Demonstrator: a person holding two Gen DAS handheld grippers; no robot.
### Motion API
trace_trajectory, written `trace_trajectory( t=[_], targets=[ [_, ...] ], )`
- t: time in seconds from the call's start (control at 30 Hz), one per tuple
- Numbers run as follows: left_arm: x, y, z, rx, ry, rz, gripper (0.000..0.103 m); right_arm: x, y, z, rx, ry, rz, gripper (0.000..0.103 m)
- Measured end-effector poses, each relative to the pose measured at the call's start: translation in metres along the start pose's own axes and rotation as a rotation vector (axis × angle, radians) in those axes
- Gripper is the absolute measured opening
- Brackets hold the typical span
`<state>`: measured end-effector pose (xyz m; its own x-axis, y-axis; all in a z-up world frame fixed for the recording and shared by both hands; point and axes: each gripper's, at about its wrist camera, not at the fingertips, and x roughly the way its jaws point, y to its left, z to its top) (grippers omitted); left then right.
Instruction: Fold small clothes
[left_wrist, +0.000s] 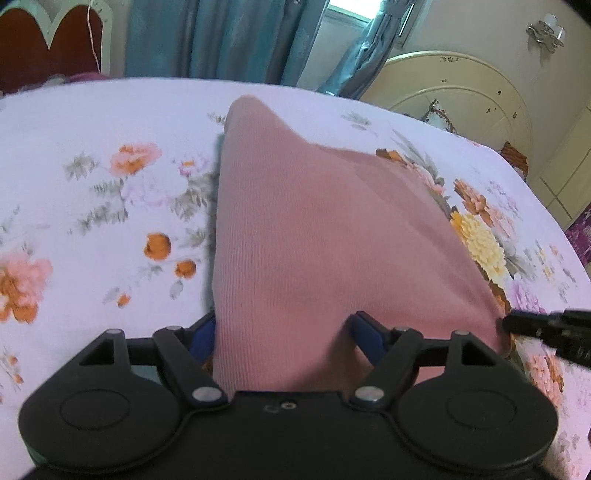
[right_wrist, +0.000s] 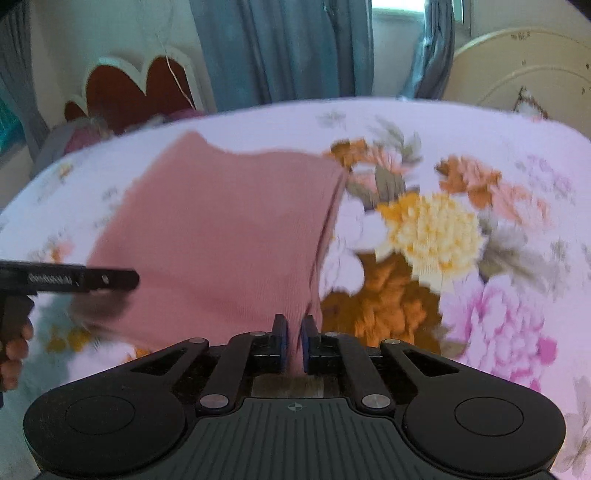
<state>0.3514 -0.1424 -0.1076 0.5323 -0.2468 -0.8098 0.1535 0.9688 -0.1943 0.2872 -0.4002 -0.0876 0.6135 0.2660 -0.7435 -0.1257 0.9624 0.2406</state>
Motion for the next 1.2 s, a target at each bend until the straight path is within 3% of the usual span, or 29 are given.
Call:
trace_trajectory(
  t=[0.17, 0.2, 0.23, 0.27, 0.3, 0.57, 0.63, 0.77, 0.83, 0.9, 1.0, 1.03, 1.13, 1.2],
  targets=[
    [-0.006, 0.000, 0.015, -0.002, -0.013, 0.005, 0.076, 0.010, -0.011, 0.026, 0.098, -0.033, 0.025, 0.012],
    [-0.008, 0.002, 0.019, -0.006, -0.024, 0.005, 0.076, 0.014, -0.015, 0.032, 0.124, -0.046, 0.028, 0.024],
    [-0.011, 0.003, 0.023, -0.006, -0.043, 0.002, 0.076, 0.016, -0.018, 0.036, 0.144, -0.057, 0.030, 0.048],
    [-0.014, 0.004, 0.028, -0.004, -0.060, 0.001, 0.078, 0.021, -0.021, 0.042, 0.167, -0.075, 0.030, 0.056],
    [-0.016, 0.004, 0.032, -0.002, -0.070, 0.000, 0.079, 0.024, -0.024, 0.046, 0.177, -0.086, 0.033, 0.057],
    [0.016, 0.021, 0.069, -0.042, -0.089, 0.004, 0.078, 0.077, -0.028, 0.077, 0.196, -0.073, 0.003, 0.056],
    [0.027, 0.028, 0.077, -0.067, -0.094, -0.005, 0.077, 0.093, -0.031, 0.084, 0.205, -0.056, -0.013, 0.045],
    [0.049, 0.033, 0.090, -0.096, -0.089, -0.046, 0.076, 0.116, -0.046, 0.090, 0.283, -0.043, -0.009, 0.038],
    [0.058, 0.034, 0.093, -0.101, -0.085, -0.057, 0.073, 0.124, -0.049, 0.092, 0.308, -0.036, 0.023, 0.006],
    [0.066, 0.035, 0.093, -0.113, -0.084, -0.053, 0.068, 0.123, -0.043, 0.094, 0.266, -0.055, 0.010, 0.006],
    [0.069, 0.039, 0.090, -0.140, -0.090, -0.066, 0.069, 0.119, -0.042, 0.088, 0.197, -0.097, -0.100, 0.006],
    [0.070, 0.037, 0.088, -0.128, -0.089, -0.071, 0.070, 0.126, -0.048, 0.082, 0.214, -0.063, -0.096, 0.006],
    [0.077, 0.038, 0.086, -0.119, -0.082, -0.049, 0.077, 0.123, -0.045, 0.084, 0.198, -0.080, -0.074, 0.006],
    [0.075, 0.041, 0.089, -0.151, -0.083, -0.055, 0.075, 0.113, -0.044, 0.090, 0.199, -0.122, -0.082, 0.006]
  ],
)
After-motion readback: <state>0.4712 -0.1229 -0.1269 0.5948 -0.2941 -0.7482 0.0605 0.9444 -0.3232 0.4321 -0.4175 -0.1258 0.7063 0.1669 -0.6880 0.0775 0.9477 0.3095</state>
